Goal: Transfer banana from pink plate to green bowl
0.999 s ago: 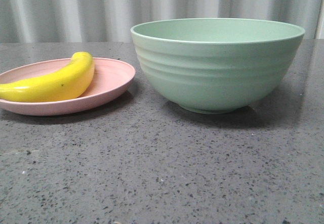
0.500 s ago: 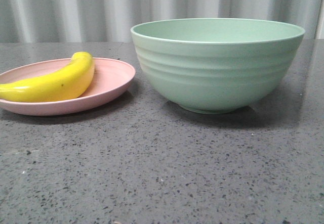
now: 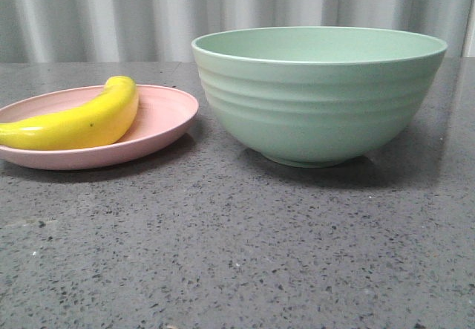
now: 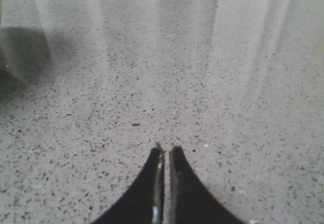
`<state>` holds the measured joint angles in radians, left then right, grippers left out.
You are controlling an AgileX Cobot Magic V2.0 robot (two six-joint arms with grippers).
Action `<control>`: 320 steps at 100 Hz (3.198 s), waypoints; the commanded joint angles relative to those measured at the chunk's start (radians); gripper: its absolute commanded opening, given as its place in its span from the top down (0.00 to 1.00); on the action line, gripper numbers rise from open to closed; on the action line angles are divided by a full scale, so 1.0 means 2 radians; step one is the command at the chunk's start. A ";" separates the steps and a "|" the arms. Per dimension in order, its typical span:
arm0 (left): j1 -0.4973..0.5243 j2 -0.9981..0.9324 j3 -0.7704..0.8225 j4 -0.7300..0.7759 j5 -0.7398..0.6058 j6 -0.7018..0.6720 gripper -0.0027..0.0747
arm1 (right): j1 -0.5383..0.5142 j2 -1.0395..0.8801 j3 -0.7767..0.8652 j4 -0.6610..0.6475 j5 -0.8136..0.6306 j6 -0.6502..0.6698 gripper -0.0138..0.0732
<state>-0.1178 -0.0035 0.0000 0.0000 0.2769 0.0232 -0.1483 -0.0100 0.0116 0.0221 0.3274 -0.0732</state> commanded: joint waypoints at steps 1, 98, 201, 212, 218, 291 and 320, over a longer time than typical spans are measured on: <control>0.000 -0.015 0.005 -0.003 -0.054 -0.004 0.99 | -0.002 -0.011 0.009 -0.004 -0.011 -0.001 0.92; 0.000 0.067 -0.080 -0.026 -0.144 -0.006 0.99 | -0.002 0.044 -0.075 0.035 -0.084 -0.001 0.92; -0.081 0.357 -0.267 -0.031 -0.122 -0.012 0.53 | -0.001 0.182 -0.131 0.075 -0.044 0.000 0.92; -0.128 0.406 -0.300 -0.031 -0.099 -0.012 0.53 | -0.001 0.182 -0.131 0.075 -0.045 0.000 0.92; -0.150 0.434 -0.315 -0.031 -0.091 -0.012 0.53 | -0.001 0.182 -0.131 0.075 -0.045 0.000 0.92; -0.217 0.655 -0.395 -0.083 -0.026 -0.012 0.45 | -0.001 0.182 -0.131 0.075 -0.046 0.000 0.92; -0.217 0.660 -0.395 -0.083 -0.018 -0.012 0.63 | -0.001 0.182 -0.131 0.075 -0.052 0.000 0.92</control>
<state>-0.5448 1.3369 -0.7559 -0.1557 0.2811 0.0106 -0.1483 0.3376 -0.2133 0.1710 0.3025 -0.0732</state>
